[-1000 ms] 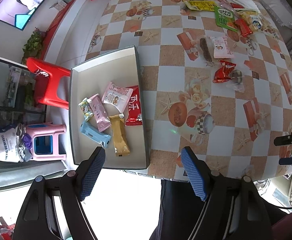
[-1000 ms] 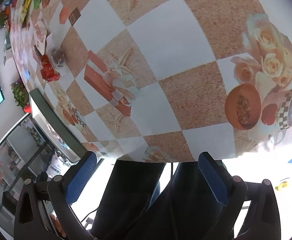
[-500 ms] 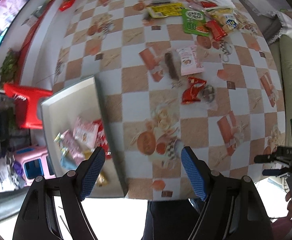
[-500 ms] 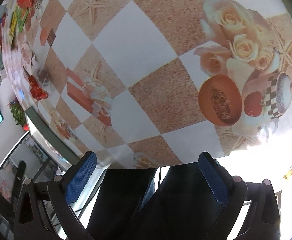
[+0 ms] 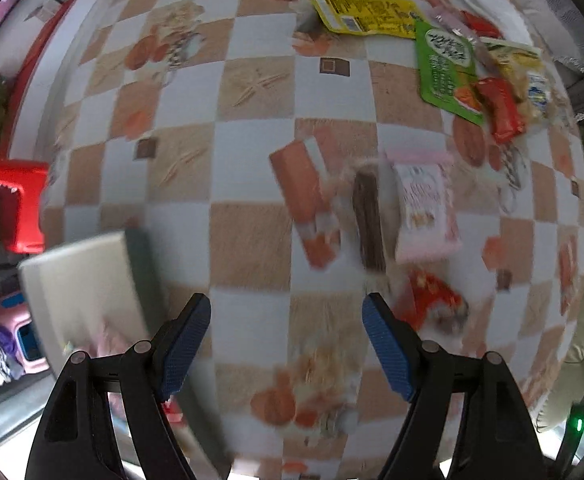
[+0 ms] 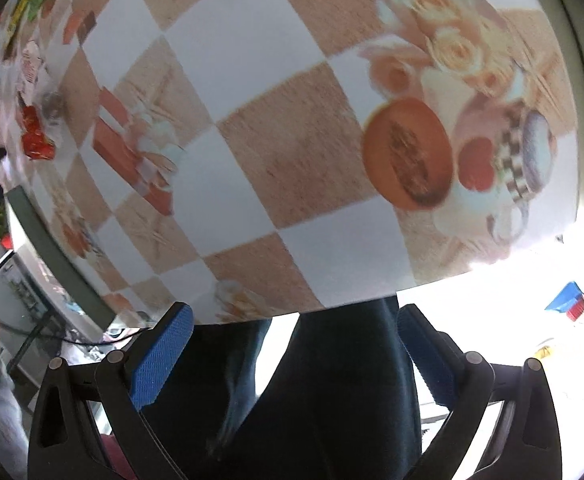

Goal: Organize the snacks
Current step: 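Grasp the brown jerky stick with the left tool while the right tool grasps the Crispy Cranberry packet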

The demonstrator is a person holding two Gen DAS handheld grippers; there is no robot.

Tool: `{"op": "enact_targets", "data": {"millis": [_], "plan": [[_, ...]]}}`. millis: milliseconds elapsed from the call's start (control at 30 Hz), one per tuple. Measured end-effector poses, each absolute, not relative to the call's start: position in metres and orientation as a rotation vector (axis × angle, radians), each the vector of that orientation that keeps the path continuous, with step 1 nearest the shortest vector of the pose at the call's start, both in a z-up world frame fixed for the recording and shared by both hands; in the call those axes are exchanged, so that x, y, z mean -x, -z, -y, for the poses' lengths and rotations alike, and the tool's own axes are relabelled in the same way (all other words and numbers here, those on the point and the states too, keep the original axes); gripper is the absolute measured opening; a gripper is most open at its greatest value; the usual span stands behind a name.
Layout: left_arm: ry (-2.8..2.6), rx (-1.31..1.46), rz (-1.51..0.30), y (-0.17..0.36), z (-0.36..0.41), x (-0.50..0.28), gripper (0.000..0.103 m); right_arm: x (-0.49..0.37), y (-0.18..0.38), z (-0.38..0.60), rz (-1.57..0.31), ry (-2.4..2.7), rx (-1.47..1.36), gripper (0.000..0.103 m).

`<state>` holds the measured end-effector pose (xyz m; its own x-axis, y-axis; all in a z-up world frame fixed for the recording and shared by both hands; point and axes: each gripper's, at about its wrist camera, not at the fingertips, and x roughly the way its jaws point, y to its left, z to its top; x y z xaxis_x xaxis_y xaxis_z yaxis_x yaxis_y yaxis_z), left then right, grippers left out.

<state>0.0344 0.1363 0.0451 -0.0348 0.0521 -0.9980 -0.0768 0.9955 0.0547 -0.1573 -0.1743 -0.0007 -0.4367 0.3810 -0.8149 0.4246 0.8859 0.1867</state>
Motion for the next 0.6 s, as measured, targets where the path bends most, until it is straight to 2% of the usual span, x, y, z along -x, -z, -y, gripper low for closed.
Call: {"op": "enact_targets", "data": {"millis": [133,300,467,600], "plan": [[-0.093,0.038,-1.611,-0.018,-0.129,-0.056,0.081,0.163,-0.003,0.17,-2.06,0.081,-0.546,0.102],[-0.075,-0.009,-1.557,-0.009,-0.122,-0.065,0.099,0.141,-0.015,0.147,-1.987,0.061,-0.465,0.102],[-0.066,-0.117,-1.562,-0.004,-0.132,-0.053,0.1,0.084,-0.016,0.114,-1.918,0.032,-0.423,0.102],[-0.04,-0.017,-1.545,-0.012,-0.15,-0.045,0.1,0.033,-0.016,0.083,-1.836,0.024,-0.378,0.102]]}}
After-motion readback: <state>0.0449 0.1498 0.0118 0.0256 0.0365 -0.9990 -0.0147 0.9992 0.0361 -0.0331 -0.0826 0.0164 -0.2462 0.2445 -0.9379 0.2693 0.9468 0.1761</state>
